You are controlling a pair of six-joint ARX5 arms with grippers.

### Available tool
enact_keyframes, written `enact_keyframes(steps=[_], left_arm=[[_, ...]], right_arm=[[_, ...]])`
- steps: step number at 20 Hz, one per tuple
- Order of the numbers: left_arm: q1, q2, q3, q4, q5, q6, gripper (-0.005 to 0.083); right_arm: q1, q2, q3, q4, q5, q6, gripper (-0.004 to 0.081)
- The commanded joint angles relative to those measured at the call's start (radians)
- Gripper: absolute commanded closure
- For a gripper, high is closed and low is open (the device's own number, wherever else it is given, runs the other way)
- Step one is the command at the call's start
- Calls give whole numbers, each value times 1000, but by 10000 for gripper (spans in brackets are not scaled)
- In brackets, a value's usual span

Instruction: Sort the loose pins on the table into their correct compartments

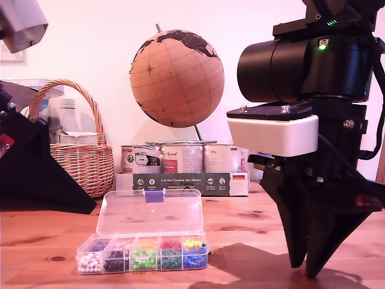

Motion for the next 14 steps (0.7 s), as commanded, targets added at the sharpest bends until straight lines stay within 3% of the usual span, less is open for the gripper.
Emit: enact_keyframes(steps=[1, 14], left_arm=[[4, 8, -22, 8, -3, -3, 797], [4, 8, -22, 6, -2, -3, 797]], right_arm=[[9, 37, -6, 0, -8, -3, 631], [9, 63, -6, -22, -24, -2, 666]])
